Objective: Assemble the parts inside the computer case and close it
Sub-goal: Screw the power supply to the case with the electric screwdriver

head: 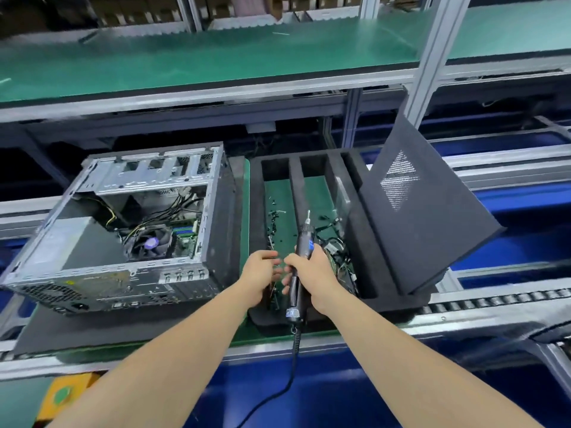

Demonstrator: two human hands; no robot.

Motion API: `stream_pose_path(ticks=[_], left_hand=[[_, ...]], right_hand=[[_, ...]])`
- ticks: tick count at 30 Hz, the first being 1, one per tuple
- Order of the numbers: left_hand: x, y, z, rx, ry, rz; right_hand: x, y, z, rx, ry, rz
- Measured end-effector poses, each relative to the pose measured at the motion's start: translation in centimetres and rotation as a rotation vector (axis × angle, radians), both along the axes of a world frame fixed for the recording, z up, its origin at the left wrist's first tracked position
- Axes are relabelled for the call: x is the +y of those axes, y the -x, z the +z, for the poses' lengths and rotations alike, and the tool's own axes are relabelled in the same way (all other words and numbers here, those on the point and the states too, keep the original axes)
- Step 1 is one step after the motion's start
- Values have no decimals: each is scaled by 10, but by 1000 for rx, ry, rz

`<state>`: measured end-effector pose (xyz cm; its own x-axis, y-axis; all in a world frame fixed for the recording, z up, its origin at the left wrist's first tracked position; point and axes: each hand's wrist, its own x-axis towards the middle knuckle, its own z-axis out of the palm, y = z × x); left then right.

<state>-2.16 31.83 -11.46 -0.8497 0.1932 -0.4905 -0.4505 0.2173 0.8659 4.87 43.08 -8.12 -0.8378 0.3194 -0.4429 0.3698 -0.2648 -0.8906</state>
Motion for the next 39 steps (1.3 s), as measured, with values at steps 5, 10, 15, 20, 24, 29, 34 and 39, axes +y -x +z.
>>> stream_pose_path(ticks=[5, 10, 15, 20, 24, 29, 34, 39], left_hand=[[6, 29, -4, 73, 40, 76], [22, 60, -13, 175, 86, 290], [35, 79, -19, 233, 120, 417], [63, 101, -22, 281, 205, 336], [85, 144, -31, 308, 382, 176], [108, 201, -46, 311, 725, -100], [126, 236, -64, 344, 1039, -268], [137, 262, -80, 340, 1204, -358]], right_hand=[[5, 34, 0, -35, -71, 38], [20, 61, 8, -67, -108, 3], [39, 84, 13, -92, -172, -66], [48, 112, 7, -110, -189, -29], [57, 143, -8, -152, -311, 56], [74, 174, -27, -144, -379, 102], [89, 185, -44, -116, -363, 84], [105, 191, -58, -106, -302, 95]])
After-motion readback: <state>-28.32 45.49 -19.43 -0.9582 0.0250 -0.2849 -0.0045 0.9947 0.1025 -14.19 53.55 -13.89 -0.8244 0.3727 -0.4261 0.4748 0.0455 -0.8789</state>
